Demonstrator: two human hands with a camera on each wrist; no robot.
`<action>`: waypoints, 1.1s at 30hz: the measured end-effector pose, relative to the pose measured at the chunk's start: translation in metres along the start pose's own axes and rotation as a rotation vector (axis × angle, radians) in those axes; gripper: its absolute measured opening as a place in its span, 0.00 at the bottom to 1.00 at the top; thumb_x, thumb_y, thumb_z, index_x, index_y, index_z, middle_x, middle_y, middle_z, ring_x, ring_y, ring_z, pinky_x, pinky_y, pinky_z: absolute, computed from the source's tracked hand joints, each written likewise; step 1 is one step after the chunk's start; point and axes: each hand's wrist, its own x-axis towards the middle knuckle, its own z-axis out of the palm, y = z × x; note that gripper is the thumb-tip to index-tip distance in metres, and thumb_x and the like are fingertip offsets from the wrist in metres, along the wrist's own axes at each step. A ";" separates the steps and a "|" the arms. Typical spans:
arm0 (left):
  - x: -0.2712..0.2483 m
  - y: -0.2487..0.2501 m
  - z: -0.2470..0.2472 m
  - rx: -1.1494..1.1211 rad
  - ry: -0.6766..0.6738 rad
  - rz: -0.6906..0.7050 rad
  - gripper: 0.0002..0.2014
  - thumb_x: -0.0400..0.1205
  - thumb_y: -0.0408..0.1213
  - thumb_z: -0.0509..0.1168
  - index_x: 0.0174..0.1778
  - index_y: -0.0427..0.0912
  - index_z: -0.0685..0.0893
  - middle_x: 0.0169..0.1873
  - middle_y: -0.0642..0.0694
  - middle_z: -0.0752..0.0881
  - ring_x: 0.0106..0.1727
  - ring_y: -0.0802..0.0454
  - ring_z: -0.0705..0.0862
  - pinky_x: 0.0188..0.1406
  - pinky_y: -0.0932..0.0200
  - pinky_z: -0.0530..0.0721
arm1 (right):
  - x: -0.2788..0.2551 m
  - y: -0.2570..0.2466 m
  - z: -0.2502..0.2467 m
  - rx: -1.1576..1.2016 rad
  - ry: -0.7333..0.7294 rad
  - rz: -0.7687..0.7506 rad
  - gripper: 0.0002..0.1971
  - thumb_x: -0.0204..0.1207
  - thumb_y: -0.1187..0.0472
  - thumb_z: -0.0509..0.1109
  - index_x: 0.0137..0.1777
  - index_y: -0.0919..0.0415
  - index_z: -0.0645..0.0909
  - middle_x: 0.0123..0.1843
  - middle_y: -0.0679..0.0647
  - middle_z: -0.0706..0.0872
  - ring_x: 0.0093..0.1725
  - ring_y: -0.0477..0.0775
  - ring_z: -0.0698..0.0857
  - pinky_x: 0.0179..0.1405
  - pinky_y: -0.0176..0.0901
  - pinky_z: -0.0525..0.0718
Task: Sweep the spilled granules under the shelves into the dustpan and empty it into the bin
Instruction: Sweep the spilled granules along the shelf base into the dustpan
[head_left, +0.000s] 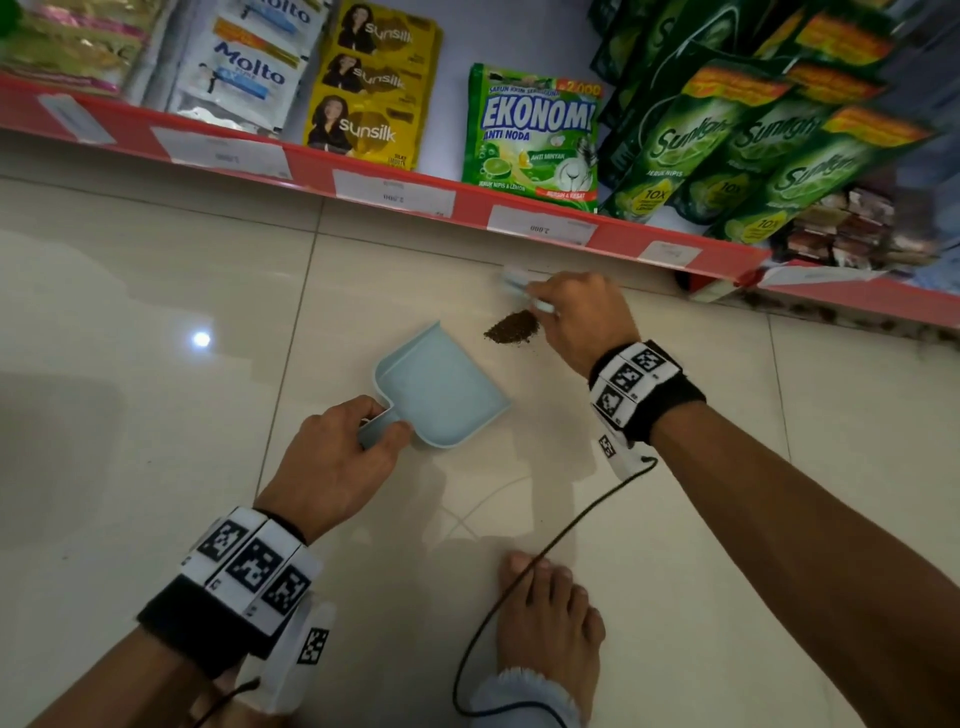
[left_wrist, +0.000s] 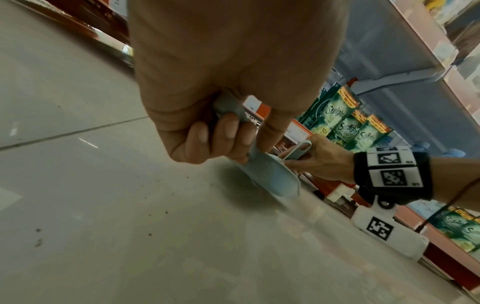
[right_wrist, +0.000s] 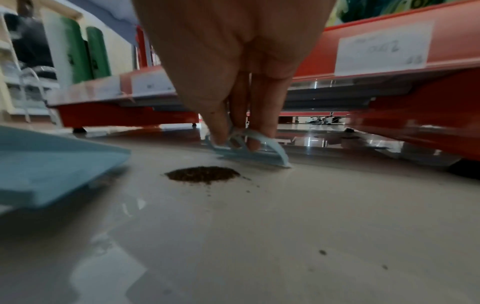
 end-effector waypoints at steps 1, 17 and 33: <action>-0.001 0.000 -0.001 0.000 0.001 -0.001 0.13 0.80 0.51 0.66 0.34 0.49 0.79 0.23 0.52 0.82 0.26 0.55 0.79 0.25 0.60 0.71 | -0.004 -0.001 0.000 0.040 -0.013 -0.060 0.12 0.83 0.59 0.65 0.61 0.56 0.88 0.47 0.59 0.91 0.46 0.64 0.87 0.48 0.53 0.84; -0.003 0.002 -0.006 -0.028 0.005 0.011 0.13 0.80 0.50 0.66 0.33 0.49 0.78 0.23 0.52 0.80 0.25 0.53 0.78 0.26 0.58 0.71 | -0.008 0.011 0.012 -0.029 0.016 -0.007 0.12 0.81 0.63 0.63 0.57 0.58 0.87 0.48 0.61 0.91 0.45 0.66 0.87 0.47 0.53 0.86; -0.003 -0.005 -0.006 -0.001 0.023 0.023 0.13 0.79 0.51 0.67 0.32 0.50 0.78 0.21 0.52 0.80 0.23 0.63 0.79 0.24 0.63 0.71 | 0.035 0.023 0.031 0.106 0.215 0.273 0.23 0.77 0.71 0.64 0.68 0.50 0.84 0.61 0.63 0.89 0.58 0.70 0.85 0.56 0.58 0.86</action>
